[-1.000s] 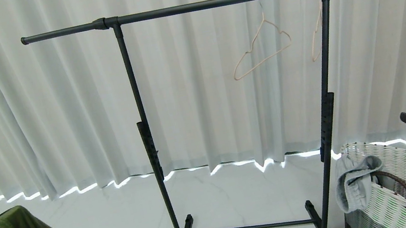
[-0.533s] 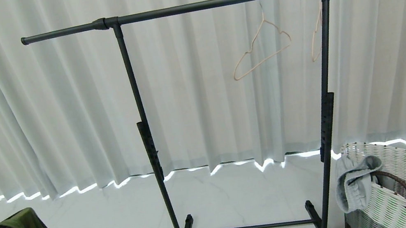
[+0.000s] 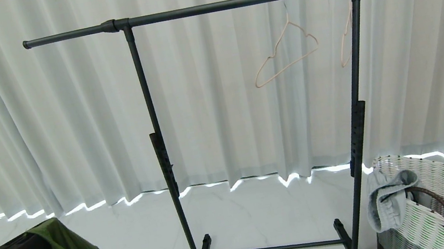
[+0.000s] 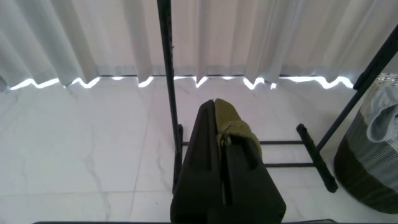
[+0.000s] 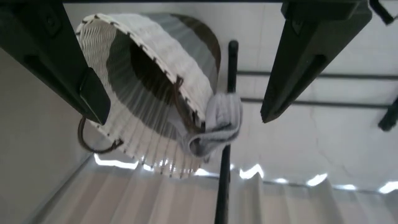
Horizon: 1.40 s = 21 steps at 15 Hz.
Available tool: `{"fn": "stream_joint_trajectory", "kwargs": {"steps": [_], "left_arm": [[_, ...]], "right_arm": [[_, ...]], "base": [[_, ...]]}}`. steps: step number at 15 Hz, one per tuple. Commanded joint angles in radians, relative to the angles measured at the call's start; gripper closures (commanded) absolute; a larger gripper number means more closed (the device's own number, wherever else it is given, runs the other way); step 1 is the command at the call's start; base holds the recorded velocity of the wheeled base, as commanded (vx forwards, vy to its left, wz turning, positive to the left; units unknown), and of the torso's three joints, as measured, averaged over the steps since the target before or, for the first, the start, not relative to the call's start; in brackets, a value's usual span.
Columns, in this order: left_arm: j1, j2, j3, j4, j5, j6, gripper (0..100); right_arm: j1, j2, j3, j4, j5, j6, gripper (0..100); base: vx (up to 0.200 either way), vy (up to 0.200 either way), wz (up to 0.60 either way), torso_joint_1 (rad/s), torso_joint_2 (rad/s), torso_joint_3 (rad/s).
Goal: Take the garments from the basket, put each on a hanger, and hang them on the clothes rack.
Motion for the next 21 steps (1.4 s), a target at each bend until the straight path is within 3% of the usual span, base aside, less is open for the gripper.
{"fn": "stream_joint_trajectory", "kwargs": {"steps": [1,9,14,21], "left_arm": [[0.001,0.041,0.011,-0.001,0.001,0.0,100],[0.001,0.044,0.017,-0.004,0.001,0.01,100],[-0.002,0.027,0.046,-0.004,-0.002,0.086,100],[-0.017,0.023,0.044,-0.004,-0.004,0.125,100]], "right_arm": [[-0.002,0.089,0.007,-0.002,-0.001,0.005,0],[0.005,0.112,0.041,-0.021,-0.001,0.005,0],[-0.002,0.104,0.03,-0.021,-0.003,0.011,0],[0.002,0.103,0.019,-0.019,0.0,0.007,0]], "base": [[0.0,0.0,0.0,0.0,0.0,0.0],[0.0,0.0,0.0,0.0,0.0,0.0],[0.0,0.0,0.0,0.0,0.0,0.0],[0.0,0.0,0.0,0.141,-0.35,-0.225]]}}
